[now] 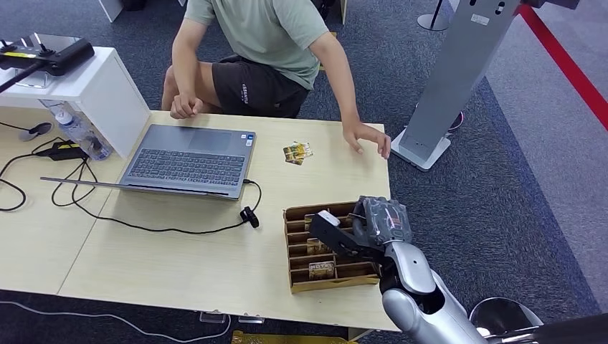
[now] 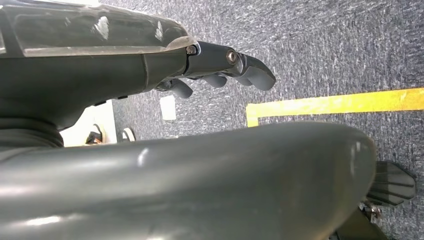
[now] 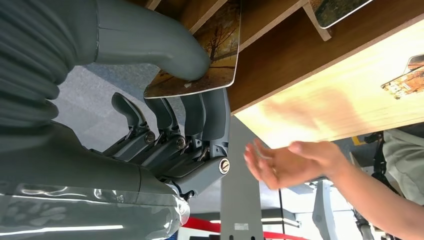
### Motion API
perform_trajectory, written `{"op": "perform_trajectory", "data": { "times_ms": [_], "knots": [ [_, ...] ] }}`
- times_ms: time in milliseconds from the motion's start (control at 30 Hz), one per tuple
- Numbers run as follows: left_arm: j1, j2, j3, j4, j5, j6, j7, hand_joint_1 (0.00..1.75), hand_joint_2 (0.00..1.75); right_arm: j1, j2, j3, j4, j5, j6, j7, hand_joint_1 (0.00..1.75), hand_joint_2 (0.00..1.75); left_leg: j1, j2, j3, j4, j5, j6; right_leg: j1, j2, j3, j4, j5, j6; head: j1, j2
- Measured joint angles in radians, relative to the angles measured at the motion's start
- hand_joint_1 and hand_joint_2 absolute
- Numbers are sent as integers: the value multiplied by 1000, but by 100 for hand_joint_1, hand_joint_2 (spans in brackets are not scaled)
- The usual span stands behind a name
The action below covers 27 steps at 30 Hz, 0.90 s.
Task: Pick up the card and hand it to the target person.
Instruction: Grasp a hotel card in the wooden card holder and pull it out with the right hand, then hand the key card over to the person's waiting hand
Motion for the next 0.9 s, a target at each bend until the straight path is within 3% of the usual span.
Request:
{"op": "perform_trajectory", "data": {
  "times_ms": [267,567,900],
  "knots": [
    [0,0,0,0,4,-4,0,0,0,-27,1,6,-32,4,-22,-54,154,175,0,0,-1,0,0,0,0,0,0,0,0,0,0,0],
    [-1,0,0,0,-2,-10,-6,0,0,-246,30,36,-30,-42,-57,-131,154,175,0,0,-1,0,1,0,0,0,0,1,1,0,0,0],
    [-2,0,0,0,-2,-10,-4,0,0,-413,91,78,145,-51,-187,-222,154,175,0,-1,-2,0,1,0,0,0,0,1,1,0,0,0]
  ]
}}
